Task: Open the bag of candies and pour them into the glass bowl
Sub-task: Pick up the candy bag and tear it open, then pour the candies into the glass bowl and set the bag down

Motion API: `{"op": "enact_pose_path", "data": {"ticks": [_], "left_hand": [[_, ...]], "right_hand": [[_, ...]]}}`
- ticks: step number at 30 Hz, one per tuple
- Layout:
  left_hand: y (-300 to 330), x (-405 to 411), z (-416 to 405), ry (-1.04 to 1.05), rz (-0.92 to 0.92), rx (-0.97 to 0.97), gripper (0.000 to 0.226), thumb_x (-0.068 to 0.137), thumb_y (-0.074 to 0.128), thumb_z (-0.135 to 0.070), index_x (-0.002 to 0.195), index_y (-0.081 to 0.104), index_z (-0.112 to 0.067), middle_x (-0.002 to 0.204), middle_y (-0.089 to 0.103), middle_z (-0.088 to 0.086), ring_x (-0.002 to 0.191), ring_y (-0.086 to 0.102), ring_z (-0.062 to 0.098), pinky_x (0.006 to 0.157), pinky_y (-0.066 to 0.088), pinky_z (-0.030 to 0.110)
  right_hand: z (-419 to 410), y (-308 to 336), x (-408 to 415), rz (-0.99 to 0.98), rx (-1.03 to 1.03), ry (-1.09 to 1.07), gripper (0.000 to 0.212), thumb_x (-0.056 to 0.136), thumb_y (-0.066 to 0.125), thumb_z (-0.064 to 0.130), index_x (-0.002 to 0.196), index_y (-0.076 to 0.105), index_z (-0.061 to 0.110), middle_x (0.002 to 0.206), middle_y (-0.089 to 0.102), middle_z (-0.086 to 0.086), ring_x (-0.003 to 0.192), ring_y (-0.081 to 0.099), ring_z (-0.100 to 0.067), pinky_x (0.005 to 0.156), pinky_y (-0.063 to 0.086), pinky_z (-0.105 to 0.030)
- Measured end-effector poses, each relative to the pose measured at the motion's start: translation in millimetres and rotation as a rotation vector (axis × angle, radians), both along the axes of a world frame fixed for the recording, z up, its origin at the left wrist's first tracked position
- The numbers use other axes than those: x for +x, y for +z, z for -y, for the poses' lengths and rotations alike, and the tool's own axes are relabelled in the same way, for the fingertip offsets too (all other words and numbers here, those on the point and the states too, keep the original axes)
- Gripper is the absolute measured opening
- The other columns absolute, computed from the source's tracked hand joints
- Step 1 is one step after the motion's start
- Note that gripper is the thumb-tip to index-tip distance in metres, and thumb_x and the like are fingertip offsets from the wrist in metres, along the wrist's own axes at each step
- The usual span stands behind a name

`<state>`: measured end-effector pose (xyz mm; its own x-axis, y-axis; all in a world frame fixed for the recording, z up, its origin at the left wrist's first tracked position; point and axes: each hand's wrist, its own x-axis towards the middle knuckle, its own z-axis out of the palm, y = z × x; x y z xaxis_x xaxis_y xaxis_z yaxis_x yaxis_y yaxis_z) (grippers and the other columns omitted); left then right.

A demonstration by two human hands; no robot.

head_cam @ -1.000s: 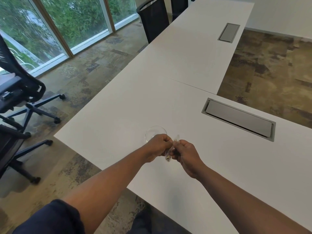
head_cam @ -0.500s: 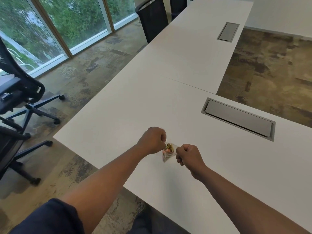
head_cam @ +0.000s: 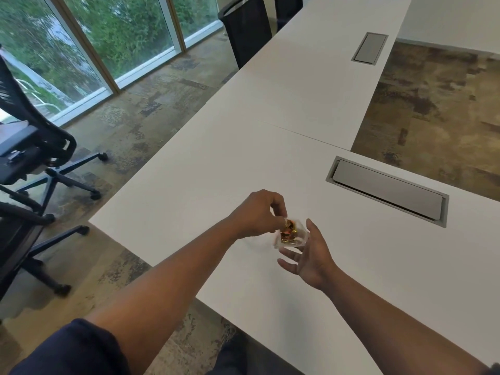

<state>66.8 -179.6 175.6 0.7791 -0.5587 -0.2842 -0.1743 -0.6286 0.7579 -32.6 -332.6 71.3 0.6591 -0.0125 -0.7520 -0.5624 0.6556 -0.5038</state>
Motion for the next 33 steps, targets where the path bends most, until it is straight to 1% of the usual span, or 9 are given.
{"op": "enact_pose_path", "data": {"ticks": [2,4,8,14,18,22,27,30,33], "left_hand": [[5.2,0.7,0.0,-0.016,-0.036,-0.052,0.011,0.081,0.073,-0.014,0.077,0.072,-0.023,0.085,0.074,-0.01,0.066,0.076,0.013,0.059,0.057,0.031],[8.8,2.3,-1.3,-0.038,-0.048,-0.075,0.01,0.083,0.074,-0.012,0.079,0.073,-0.022,0.086,0.075,-0.009,0.068,0.077,0.012,0.063,0.06,0.033],[11.6,9.1,-8.1,-0.054,-0.011,-0.062,0.019,0.087,0.078,-0.013,0.076,0.073,-0.028,0.083,0.074,-0.016,0.067,0.072,0.002,0.057,0.05,0.015],[5.8,24.3,-22.2,-0.056,-0.028,-0.047,0.026,0.085,0.072,-0.009,0.076,0.073,-0.033,0.077,0.073,-0.024,0.071,0.072,0.001,0.06,0.051,0.012],[-34.4,33.9,-32.4,0.358,-0.219,-0.265,0.025,0.083,0.063,0.003,0.087,0.074,-0.019,0.092,0.073,-0.005,0.088,0.072,0.024,0.077,0.059,0.03],[-98.0,37.0,-42.6,0.59,-0.21,-0.061,0.032,0.086,0.055,0.007,0.103,0.073,-0.013,0.108,0.067,0.003,0.097,0.062,0.019,0.066,0.048,0.02],[-152.3,37.0,-49.7,0.636,-0.162,0.17,0.032,0.092,0.055,-0.002,0.118,0.069,-0.014,0.137,0.046,0.008,0.116,0.059,0.026,0.085,0.055,0.035],[-172.5,38.6,-52.3,0.616,-0.158,0.179,0.034,0.095,0.055,-0.005,0.125,0.066,-0.017,0.138,0.044,0.007,0.114,0.06,0.024,0.088,0.052,0.031],[-182.0,41.4,-52.0,0.575,-0.124,0.181,0.039,0.094,0.056,-0.005,0.13,0.065,-0.017,0.138,0.05,0.007,0.112,0.061,0.021,0.088,0.046,0.025]], "right_hand": [[-3.3,-1.0,5.2,0.027,0.141,-0.036,0.068,0.089,0.056,0.068,0.13,0.067,0.015,0.127,0.069,-0.017,0.111,0.067,-0.041,0.093,0.056,-0.057],[-5.0,-0.1,11.1,0.059,0.254,-0.067,0.069,0.088,0.057,0.066,0.126,0.069,0.01,0.121,0.072,-0.021,0.104,0.07,-0.042,0.087,0.059,-0.051],[-6.0,3.9,22.6,0.074,0.326,-0.092,0.053,0.09,0.06,0.051,0.117,0.069,0.006,0.109,0.072,-0.019,0.088,0.069,-0.033,0.066,0.06,-0.035],[-3.9,3.3,38.7,0.048,0.15,-0.122,0.032,0.09,0.056,0.036,0.102,0.069,0.01,0.089,0.074,-0.012,0.078,0.067,-0.026,0.061,0.057,-0.034],[-1.8,0.6,51.0,0.012,0.026,-0.215,0.022,0.09,0.054,0.035,0.088,0.065,0.016,0.09,0.071,-0.009,0.079,0.063,-0.024,0.069,0.053,-0.035],[0.1,-7.6,62.1,-0.026,-0.098,-0.258,0.017,0.09,0.057,0.034,0.082,0.06,0.019,0.087,0.069,-0.005,0.078,0.062,-0.024,0.075,0.051,-0.038],[-5.4,-22.8,81.0,-0.058,-0.239,-0.243,0.016,0.091,0.058,0.03,0.081,0.061,0.019,0.062,0.069,0.002,0.064,0.064,-0.019,0.071,0.054,-0.036],[-11.1,-33.6,92.8,-0.064,-0.335,-0.186,0.015,0.09,0.057,0.03,0.081,0.061,0.018,0.076,0.068,-0.004,0.07,0.063,-0.023,0.075,0.051,-0.039],[-17.6,-42.5,103.2,-0.048,-0.466,-0.121,0.013,0.087,0.054,0.025,0.08,0.061,0.017,0.085,0.063,-0.008,0.074,0.059,-0.025,0.069,0.048,-0.037]]}}
